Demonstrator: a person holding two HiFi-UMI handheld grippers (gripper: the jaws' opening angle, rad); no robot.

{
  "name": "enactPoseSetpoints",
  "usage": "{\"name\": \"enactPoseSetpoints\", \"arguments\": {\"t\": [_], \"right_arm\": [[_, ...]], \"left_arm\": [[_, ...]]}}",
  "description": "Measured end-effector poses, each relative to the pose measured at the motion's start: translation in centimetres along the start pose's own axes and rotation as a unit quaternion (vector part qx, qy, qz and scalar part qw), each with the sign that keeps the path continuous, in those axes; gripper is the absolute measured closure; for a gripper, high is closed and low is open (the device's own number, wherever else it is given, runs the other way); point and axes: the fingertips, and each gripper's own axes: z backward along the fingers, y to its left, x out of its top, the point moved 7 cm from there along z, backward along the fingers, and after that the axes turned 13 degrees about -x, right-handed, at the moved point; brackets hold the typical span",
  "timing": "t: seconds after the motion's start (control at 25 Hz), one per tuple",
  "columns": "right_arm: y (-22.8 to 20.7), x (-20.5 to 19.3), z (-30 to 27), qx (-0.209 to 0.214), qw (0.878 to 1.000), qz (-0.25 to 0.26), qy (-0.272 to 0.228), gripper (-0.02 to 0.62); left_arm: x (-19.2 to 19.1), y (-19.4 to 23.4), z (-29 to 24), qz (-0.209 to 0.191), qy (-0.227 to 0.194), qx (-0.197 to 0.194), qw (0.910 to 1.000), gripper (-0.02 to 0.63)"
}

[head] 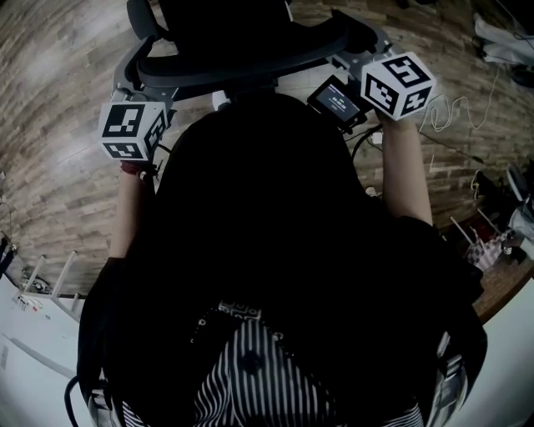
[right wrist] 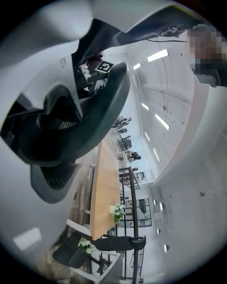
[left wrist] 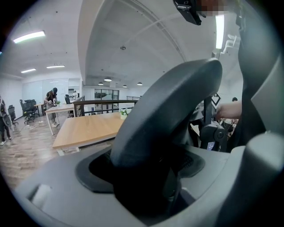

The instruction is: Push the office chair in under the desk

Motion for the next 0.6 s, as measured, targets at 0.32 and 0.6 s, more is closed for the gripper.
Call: {"name": "enactPoseSetpoints", "arguments": {"t": [0.32, 0.6], "right_arm": [[-0.6, 0.9, -0.6, 0.012, 1.000, 0.013, -0.010, 0.304], [-5.3, 2.2, -3.2, 0.026, 0.999, 0.029, -0.006, 0.330]], "left_arm": [[0.3, 0.0, 0.0, 0.000, -0.011, 0.020, 0.9997, 0.228], [2.1, 2.4, -4.4, 0.008, -0.006, 0.024, 0.9996, 0.226]]}}
